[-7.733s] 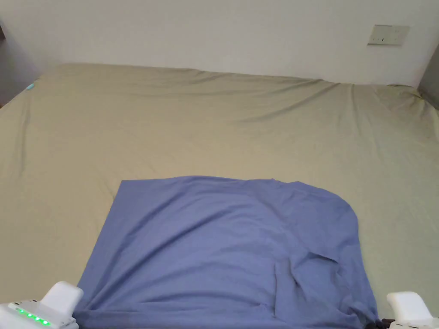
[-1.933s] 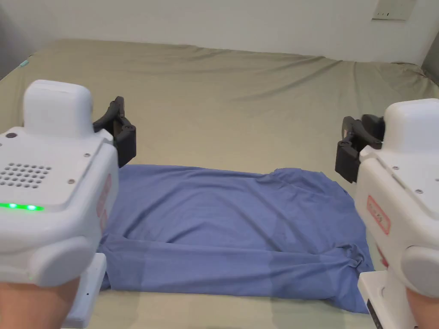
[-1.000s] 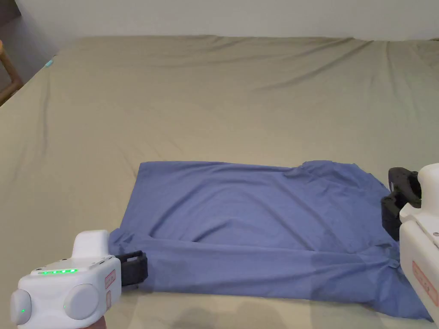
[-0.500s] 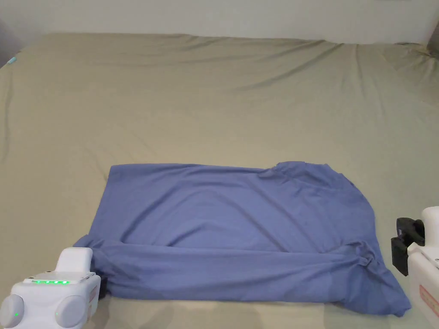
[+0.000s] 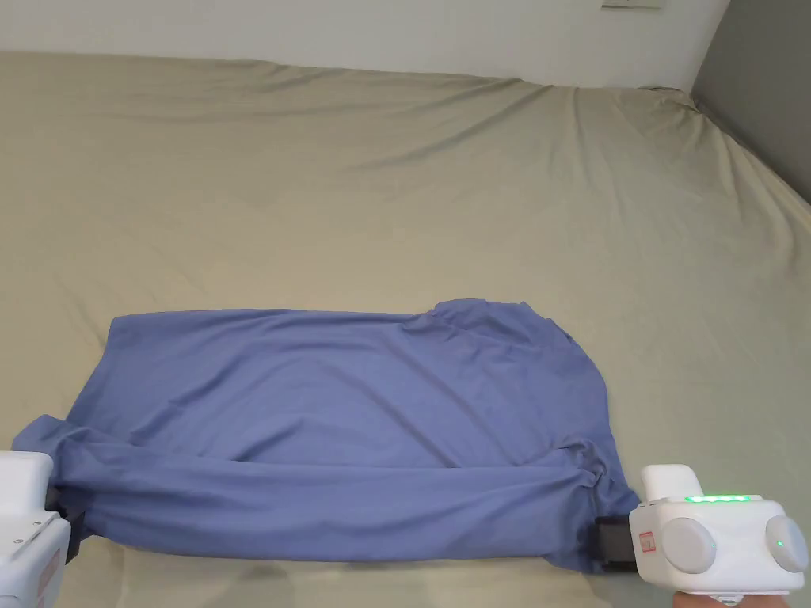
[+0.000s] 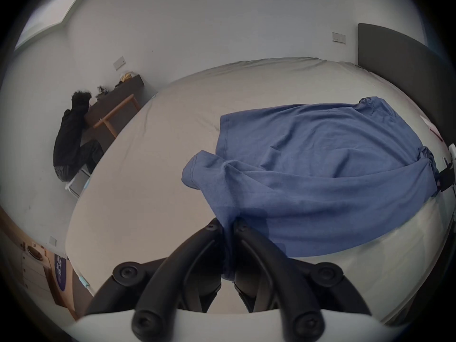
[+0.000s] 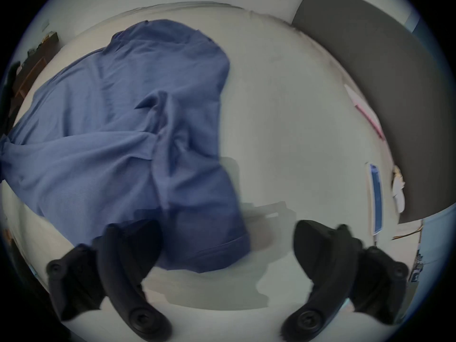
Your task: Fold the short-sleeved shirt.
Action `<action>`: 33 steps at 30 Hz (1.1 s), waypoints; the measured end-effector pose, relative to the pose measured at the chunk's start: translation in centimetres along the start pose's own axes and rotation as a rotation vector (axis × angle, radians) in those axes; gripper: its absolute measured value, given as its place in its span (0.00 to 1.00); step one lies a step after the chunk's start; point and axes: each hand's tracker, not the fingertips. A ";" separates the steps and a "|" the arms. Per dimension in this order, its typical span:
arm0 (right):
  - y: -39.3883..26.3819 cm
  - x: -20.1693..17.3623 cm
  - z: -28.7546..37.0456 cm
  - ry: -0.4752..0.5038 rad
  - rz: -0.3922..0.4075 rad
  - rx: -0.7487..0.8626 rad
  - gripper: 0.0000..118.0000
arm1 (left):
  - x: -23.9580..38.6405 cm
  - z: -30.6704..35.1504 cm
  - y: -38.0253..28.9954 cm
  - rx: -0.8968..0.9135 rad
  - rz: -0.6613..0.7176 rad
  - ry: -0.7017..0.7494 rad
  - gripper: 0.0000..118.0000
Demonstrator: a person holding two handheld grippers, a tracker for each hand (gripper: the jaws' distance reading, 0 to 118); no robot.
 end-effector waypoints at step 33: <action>-4.6 0.9 6.8 0.161 0.026 -0.154 0.09 | -1.3 0.0 -6.6 -0.313 -0.235 -0.101 0.04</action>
